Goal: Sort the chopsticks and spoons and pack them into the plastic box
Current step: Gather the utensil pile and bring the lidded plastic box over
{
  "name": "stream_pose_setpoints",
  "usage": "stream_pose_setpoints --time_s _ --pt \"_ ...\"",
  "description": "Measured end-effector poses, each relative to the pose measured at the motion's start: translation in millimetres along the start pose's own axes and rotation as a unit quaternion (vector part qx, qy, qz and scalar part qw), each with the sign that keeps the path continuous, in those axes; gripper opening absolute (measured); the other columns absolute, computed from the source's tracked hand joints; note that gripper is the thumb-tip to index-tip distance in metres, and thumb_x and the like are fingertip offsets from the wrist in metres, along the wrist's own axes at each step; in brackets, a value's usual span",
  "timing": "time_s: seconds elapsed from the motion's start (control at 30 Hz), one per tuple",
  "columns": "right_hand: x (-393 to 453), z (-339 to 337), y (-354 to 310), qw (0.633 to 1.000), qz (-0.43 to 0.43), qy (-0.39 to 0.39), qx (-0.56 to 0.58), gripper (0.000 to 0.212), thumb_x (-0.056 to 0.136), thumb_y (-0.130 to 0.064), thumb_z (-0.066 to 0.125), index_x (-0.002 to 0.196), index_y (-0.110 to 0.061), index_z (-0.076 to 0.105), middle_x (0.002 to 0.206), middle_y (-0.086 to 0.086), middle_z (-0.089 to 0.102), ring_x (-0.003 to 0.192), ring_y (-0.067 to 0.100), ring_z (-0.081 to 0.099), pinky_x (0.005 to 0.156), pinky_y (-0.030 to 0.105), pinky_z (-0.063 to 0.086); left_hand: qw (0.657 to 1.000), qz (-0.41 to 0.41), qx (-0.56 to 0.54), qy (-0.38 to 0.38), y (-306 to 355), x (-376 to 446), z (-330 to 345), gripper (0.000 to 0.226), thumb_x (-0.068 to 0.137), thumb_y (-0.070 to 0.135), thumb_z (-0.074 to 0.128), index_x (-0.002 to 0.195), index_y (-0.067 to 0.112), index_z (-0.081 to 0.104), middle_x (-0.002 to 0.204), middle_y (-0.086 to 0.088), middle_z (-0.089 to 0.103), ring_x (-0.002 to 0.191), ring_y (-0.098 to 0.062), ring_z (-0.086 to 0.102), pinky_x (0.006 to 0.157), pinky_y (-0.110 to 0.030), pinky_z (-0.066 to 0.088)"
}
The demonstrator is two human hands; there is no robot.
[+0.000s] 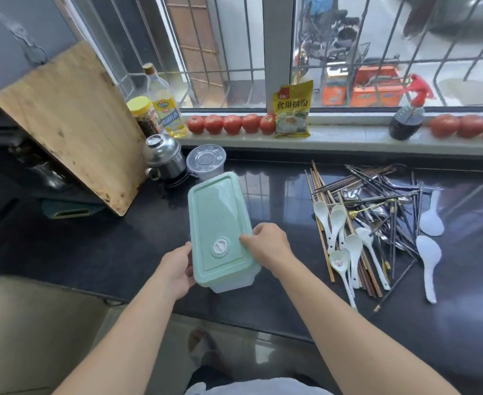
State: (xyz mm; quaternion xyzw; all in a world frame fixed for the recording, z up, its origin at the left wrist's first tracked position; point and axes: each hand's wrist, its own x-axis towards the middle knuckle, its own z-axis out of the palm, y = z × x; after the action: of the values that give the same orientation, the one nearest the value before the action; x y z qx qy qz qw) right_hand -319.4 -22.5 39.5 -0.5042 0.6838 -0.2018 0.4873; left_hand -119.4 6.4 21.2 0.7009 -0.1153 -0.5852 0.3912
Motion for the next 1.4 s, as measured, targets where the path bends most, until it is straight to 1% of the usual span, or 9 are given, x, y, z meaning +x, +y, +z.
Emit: stream_pose_setpoints --time_s 0.27,0.5,0.6,0.67,0.77,0.87,1.07,1.17,1.4 --pt "15 51 -42 0.911 0.016 -0.009 0.411 0.014 0.094 -0.019 0.062 0.093 -0.005 0.062 0.095 0.016 0.071 0.084 0.028 0.067 0.074 0.039 0.048 0.996 0.022 0.060 -0.057 57 77 -50 0.039 0.105 0.035 0.054 0.117 0.002 0.071 0.118 -0.019 0.074 0.111 -0.036 0.071 0.098 -0.051 0.056" --pt "16 114 -76 0.770 0.017 0.173 0.614 0.027 0.099 -0.005 0.049 0.100 0.002 0.075 0.109 0.017 0.075 0.094 0.029 0.073 0.084 0.044 0.059 0.915 0.156 0.361 -0.091 115 133 -105 0.016 0.093 0.008 0.060 0.081 0.011 0.050 0.083 -0.007 0.058 0.074 -0.022 0.054 0.059 -0.035 0.038" --pt "23 114 -64 0.794 0.072 0.339 0.499 0.014 0.099 -0.008 0.051 0.097 -0.006 0.065 0.115 0.018 0.071 0.094 0.031 0.069 0.077 0.040 0.057 0.885 0.174 0.425 -0.081 137 154 -130 0.020 0.089 0.010 0.057 0.077 0.014 0.042 0.073 -0.005 0.048 0.066 -0.023 0.042 0.057 -0.037 0.030" --pt "30 110 -49 0.866 0.155 0.427 0.209 0.010 0.098 -0.016 0.050 0.100 -0.007 0.054 0.100 0.012 0.065 0.091 0.035 0.063 0.067 0.037 0.046 0.872 0.162 0.454 -0.086 145 167 -146 0.019 0.086 0.012 0.056 0.074 0.014 0.042 0.072 -0.006 0.048 0.067 -0.026 0.042 0.058 -0.036 0.029" --pt "34 141 -31 0.868 0.156 0.414 -0.226 0.007 0.095 -0.014 0.053 0.095 -0.007 0.051 0.086 0.008 0.054 0.080 0.038 0.057 0.062 0.041 0.042 0.849 0.159 0.491 -0.114 145 185 -164 0.015 0.077 0.025 0.054 0.074 0.010 0.051 0.075 -0.009 0.059 0.067 -0.026 0.051 0.061 -0.035 0.035" --pt "39 209 -15 0.858 0.128 0.321 -0.379 0.012 0.092 -0.018 0.065 0.095 -0.011 0.056 0.095 0.009 0.057 0.088 0.034 0.058 0.058 0.040 0.043 0.842 0.157 0.495 -0.145 143 194 -171 0.036 0.071 0.034 0.050 0.083 0.001 0.060 0.079 -0.014 0.068 0.068 -0.027 0.057 0.060 -0.034 0.041" --pt "46 256 -4 0.941 0.056 0.167 -0.289 0.018 0.101 -0.015 0.043 0.114 -0.017 0.056 0.118 0.001 0.057 0.112 0.027 0.050 0.080 0.036 0.040 0.838 0.128 0.490 -0.203 142 190 -174 0.022 0.085 0.027 0.054 0.095 0.012 0.066 0.093 -0.009 0.074 0.083 -0.030 0.073 0.061 -0.047 0.064" --pt "35 253 15 0.916 0.138 0.267 -0.265 0.042 0.094 -0.011 0.052 0.136 -0.017 0.055 0.148 0.012 0.046 0.136 0.035 0.039 0.109 0.050 0.038 0.826 0.132 0.498 -0.229 141 185 -176 0.025 0.091 0.021 0.046 0.105 0.018 0.067 0.096 -0.005 0.072 0.081 -0.026 0.072 0.048 -0.036 0.060" --pt "22 240 28 0.917 0.256 0.154 -0.265 0.059 0.105 -0.040 0.037 0.159 -0.034 0.016 0.167 0.003 0.004 0.153 0.032 -0.005 0.113 0.047 0.038 0.824 0.129 0.504 -0.226 136 179 -169 0.046 0.083 0.029 0.040 0.124 0.023 0.058 0.104 -0.004 0.068 0.084 -0.027 0.069 0.048 -0.041 0.061"
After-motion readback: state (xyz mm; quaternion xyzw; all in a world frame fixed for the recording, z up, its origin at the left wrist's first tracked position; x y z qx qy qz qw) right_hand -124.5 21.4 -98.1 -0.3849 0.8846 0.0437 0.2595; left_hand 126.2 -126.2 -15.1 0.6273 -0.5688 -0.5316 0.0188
